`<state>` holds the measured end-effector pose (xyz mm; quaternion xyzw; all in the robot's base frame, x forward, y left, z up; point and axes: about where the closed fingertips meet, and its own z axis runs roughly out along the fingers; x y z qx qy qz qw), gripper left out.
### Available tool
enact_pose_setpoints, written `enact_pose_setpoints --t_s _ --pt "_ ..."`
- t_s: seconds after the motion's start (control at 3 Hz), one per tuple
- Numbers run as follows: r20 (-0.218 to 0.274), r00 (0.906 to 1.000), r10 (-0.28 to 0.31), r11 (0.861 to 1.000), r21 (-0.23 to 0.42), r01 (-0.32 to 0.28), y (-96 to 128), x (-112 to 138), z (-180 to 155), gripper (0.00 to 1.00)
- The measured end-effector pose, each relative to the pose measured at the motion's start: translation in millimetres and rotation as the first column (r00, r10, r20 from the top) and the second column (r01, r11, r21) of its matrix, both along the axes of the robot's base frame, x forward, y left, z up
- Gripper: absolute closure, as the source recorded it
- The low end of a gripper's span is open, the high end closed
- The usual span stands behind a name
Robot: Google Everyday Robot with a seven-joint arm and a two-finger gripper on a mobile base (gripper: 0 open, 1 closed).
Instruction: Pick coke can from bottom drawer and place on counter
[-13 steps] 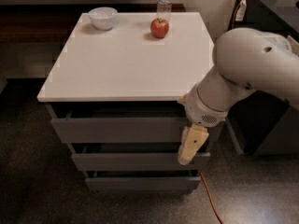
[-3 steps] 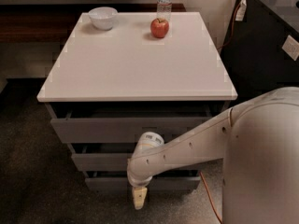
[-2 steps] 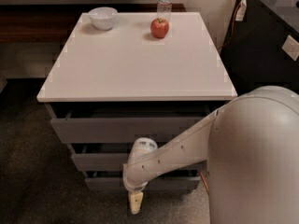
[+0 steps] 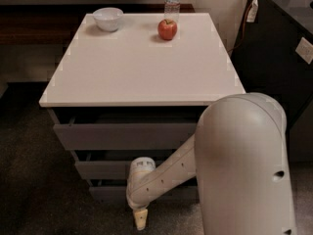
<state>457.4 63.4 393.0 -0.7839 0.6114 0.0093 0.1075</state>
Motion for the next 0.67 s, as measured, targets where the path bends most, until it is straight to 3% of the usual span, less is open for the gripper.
enact_pose_setpoints --t_s 0.67 --pt "0.1 0.995 0.005 0.999 -0.034 -0.002 -3 -2 -44 0.0"
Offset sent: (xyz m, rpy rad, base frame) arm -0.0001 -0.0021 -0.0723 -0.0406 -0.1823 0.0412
